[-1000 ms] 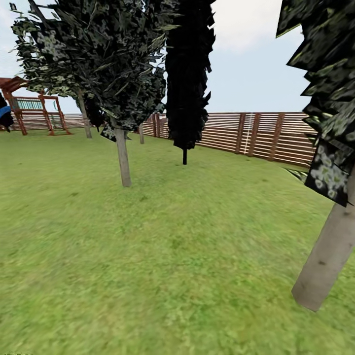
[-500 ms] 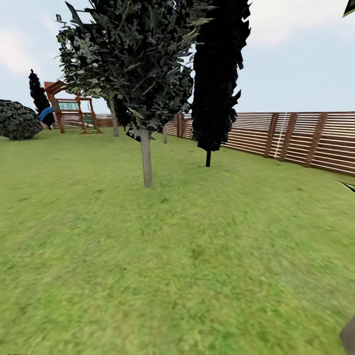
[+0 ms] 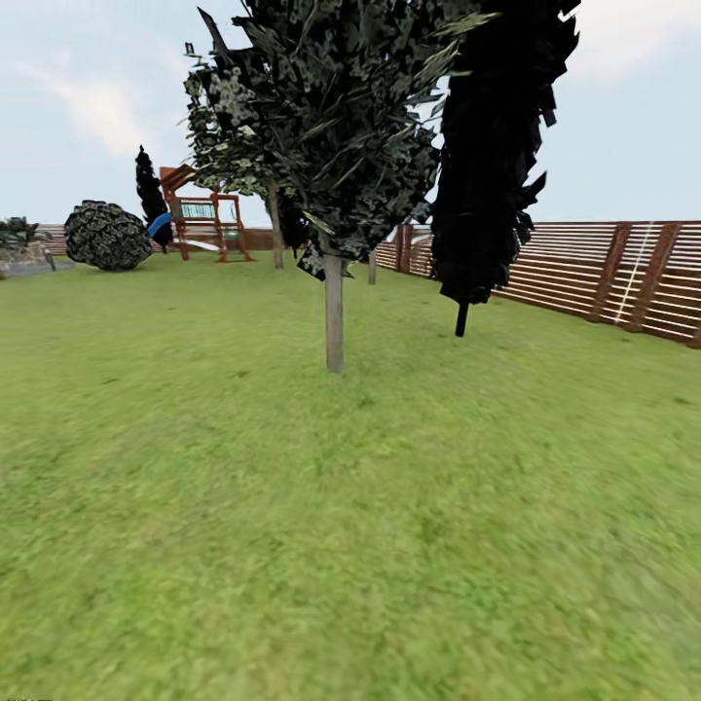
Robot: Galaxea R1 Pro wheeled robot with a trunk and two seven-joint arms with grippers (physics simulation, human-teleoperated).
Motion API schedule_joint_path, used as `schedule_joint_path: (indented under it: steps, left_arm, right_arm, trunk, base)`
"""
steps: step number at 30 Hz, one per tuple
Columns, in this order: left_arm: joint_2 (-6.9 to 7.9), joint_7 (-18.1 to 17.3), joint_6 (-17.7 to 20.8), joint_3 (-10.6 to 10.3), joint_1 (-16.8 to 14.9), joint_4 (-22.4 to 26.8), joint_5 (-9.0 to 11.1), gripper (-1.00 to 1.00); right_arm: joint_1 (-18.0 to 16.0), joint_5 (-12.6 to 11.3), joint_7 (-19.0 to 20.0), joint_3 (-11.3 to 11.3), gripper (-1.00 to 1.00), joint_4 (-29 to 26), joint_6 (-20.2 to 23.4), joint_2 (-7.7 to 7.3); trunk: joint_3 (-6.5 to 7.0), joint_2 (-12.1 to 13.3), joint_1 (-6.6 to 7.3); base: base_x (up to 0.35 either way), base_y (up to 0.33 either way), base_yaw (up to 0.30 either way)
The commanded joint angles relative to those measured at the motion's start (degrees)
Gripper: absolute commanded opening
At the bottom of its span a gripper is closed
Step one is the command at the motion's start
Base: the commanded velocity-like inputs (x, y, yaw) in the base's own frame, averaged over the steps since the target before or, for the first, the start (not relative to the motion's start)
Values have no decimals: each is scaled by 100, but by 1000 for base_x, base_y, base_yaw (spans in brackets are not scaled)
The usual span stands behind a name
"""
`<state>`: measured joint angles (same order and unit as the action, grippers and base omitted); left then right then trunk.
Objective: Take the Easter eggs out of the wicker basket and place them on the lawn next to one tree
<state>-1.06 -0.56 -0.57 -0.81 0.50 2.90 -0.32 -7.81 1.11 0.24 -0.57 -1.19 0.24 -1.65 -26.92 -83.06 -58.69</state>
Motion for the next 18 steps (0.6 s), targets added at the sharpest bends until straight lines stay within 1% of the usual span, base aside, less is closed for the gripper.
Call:
schedule_joint_path:
  steps: [1,6,18]
  left_arm:
    - [0,-6,-6,-7,3,9,-3,100]
    - [0,-6,-5,-7,3,9,-3,100]
    - [-17,-6,-5,-9,3,9,-8,100]
  right_arm:
    - [-2,12,3,-5,100,-3,3,4]
    - [-2,12,3,-11,100,-1,3,28]
    - [-2,12,3,-13,100,1,3,32]
  trunk:
    - [-5,-2,-4]
    - [-5,-2,-4]
    - [-5,-2,-4]
  base:
    - [336,0,299]
    - [336,0,299]
    - [336,0,299]
